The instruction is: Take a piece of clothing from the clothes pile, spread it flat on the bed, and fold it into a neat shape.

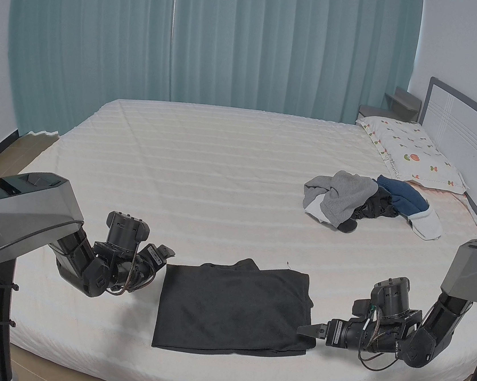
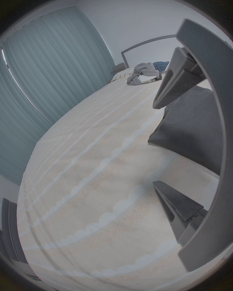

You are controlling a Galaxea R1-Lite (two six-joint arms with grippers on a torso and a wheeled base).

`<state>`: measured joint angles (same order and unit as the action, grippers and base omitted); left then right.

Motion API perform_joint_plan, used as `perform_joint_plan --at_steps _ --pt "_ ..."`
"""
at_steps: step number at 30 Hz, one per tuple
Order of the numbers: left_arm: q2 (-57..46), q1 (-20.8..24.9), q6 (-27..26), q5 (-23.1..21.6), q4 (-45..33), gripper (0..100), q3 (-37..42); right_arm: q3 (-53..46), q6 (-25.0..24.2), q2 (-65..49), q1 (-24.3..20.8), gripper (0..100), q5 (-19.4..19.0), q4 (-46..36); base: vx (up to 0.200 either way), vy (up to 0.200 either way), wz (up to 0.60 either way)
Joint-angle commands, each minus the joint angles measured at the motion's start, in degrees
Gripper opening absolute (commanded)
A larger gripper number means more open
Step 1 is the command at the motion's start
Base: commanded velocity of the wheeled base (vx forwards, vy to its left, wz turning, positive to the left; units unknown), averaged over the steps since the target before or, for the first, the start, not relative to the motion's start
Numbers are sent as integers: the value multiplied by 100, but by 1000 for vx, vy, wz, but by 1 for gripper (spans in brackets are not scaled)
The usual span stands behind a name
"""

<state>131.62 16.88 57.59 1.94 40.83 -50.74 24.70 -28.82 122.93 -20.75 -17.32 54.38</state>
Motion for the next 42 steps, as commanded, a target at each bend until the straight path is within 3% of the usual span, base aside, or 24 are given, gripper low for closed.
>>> perform_joint_plan --at_steps 1,15,27,40,41,42 --pt "-321 316 -1206 -1108 162 100 1031 1195 -1319 504 1064 100 -403 90 0 0 0" --pt "-357 307 -1171 -1117 162 100 1066 1327 -1855 530 1064 100 -483 99 0 0 0" --pt "-277 509 -1215 -1099 180 100 969 1327 -1855 521 1055 100 -588 99 0 0 0" --pt "-110 623 -1197 -1020 743 100 996 1327 -1855 521 1011 100 -588 99 0 0 0" --pt "-110 623 -1197 -1011 725 0 987 1327 -1855 521 1011 100 -588 99 0 0 0" --pt "-110 623 -1189 -1011 716 0 996 1327 -1855 521 1011 100 -588 99 0 0 0"
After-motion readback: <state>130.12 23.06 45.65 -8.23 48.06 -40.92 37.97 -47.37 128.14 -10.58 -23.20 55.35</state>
